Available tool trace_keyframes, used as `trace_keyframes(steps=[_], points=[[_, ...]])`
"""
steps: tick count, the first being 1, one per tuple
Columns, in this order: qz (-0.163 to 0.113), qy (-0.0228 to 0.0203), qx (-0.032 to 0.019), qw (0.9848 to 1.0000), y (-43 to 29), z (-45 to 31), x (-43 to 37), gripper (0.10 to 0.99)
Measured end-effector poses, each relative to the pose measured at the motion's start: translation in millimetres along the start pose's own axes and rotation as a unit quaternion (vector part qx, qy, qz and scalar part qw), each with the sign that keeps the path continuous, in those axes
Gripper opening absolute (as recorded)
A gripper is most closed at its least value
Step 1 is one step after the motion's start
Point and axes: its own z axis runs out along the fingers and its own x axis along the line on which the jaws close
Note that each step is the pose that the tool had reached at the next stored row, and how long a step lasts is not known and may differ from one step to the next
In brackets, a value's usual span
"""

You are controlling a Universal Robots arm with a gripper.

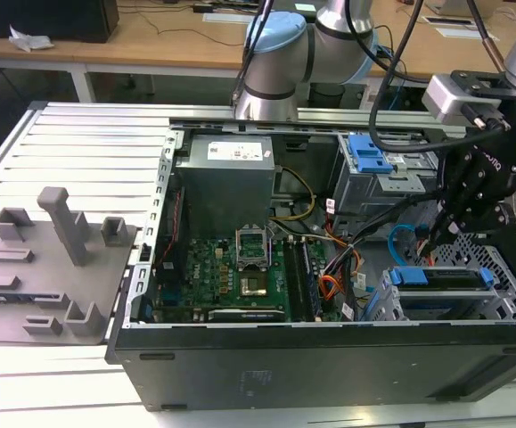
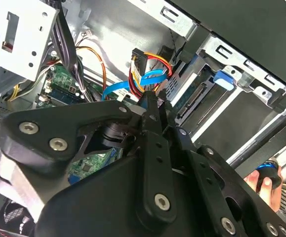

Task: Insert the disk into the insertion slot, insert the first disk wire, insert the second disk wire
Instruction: 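Insert the first disk wire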

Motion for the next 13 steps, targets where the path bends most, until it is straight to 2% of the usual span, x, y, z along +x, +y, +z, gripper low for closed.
trace_keyframes(steps=[5, 8, 13], points=[[0.0, 0.0008, 0.0, 1.0, -0.2, 0.0, 0.0, 0.173], [0.0, 0.0008, 0.0, 1.0, -8.0, -0.3, -0.2, 0.173], [0.0, 0.0008, 0.0, 1.0, -8.2, -0.2, 5.3, 0.173]])
